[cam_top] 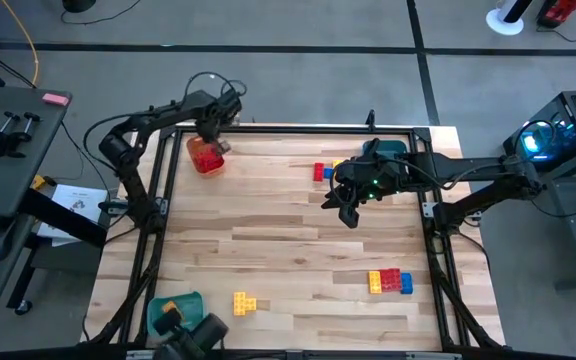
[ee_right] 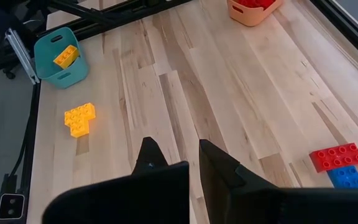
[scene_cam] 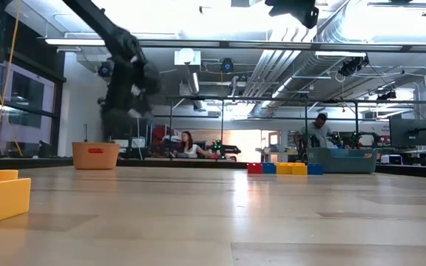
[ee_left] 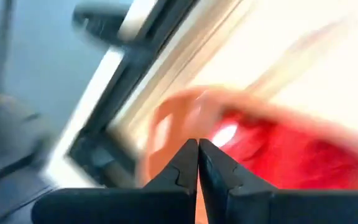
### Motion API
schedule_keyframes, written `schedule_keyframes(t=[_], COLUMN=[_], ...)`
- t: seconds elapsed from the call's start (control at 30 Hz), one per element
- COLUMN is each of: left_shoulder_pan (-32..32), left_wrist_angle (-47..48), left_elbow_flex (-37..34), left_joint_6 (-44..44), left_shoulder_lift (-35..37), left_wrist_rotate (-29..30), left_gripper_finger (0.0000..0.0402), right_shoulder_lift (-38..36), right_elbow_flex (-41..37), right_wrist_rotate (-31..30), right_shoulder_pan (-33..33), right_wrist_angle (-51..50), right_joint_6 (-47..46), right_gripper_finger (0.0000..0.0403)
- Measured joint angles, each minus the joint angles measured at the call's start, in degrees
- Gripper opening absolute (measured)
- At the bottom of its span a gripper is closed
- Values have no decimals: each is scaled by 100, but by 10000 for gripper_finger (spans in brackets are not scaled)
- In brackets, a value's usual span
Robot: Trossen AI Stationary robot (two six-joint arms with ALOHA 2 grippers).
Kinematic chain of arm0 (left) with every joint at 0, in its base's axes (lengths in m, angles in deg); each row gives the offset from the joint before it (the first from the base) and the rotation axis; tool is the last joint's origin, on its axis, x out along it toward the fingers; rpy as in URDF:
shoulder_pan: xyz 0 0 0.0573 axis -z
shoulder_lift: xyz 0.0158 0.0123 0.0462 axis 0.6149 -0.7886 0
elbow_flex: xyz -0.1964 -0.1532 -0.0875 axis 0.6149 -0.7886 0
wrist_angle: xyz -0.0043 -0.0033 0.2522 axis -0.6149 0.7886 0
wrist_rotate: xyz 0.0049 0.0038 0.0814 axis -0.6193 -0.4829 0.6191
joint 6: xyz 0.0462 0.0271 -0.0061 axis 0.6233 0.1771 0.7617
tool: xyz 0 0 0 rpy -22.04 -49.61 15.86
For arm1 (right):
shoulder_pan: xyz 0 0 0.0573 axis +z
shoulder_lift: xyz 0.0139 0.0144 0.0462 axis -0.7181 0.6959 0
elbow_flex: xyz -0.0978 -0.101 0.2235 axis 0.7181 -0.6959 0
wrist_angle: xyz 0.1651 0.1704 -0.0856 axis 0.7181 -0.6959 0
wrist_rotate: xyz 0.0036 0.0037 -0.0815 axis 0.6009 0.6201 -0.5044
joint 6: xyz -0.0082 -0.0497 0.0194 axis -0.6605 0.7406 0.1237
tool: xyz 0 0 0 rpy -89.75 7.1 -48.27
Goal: Sort blocks
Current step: Move the orange bin from the center to the top left side of the table
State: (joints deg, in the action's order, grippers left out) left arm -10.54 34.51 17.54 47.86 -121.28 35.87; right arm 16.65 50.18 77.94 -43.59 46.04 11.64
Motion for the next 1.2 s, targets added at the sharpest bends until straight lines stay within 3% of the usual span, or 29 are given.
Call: schedule_keyframes(t=[0.1, 0.17, 0.33, 0.53, 0.7, 0.87, 1.07, 1.2], left_shoulder_pan=[318, 621, 1309, 1702, 1620, 1602, 1847, 1991], left_wrist_angle=[-565, -1009, -1757, -2010, -2582, -2808, -2601, -2248], left_elbow_flex=[-24, -183, -766, -1670, -2256, -2671, -3014, -3260], left_joint_6=[-659, -971, -1957, -3287, -3542, -3916, -4179, -4593], left_shoulder_lift=[331, 486, 579, 617, 855, 863, 892, 1159], left_wrist_rotate=[-1077, -1266, -1096, -194, 233, 126, 152, 535], left_gripper_finger=[0, 0, 0, 0, 0, 0, 0, 0], right_shoulder_lift=[0, 0, 0, 0, 0, 0, 0, 0], right_elbow_flex=[0, 0, 0, 0, 0, 0, 0, 0], right_wrist_rotate=[0, -1, 0, 84, 88, 86, 86, 85], right_shoulder_pan=[0, 0, 0, 24, 52, 48, 48, 48], right_wrist_angle=[-1, -2, -21, -20, -20, 2, 3, 13], right_joint_6=[12, 11, 13, -28, 11, -7, -43, -45], right_gripper_finger=[0, 0, 0, 0, 0, 0, 0, 0])
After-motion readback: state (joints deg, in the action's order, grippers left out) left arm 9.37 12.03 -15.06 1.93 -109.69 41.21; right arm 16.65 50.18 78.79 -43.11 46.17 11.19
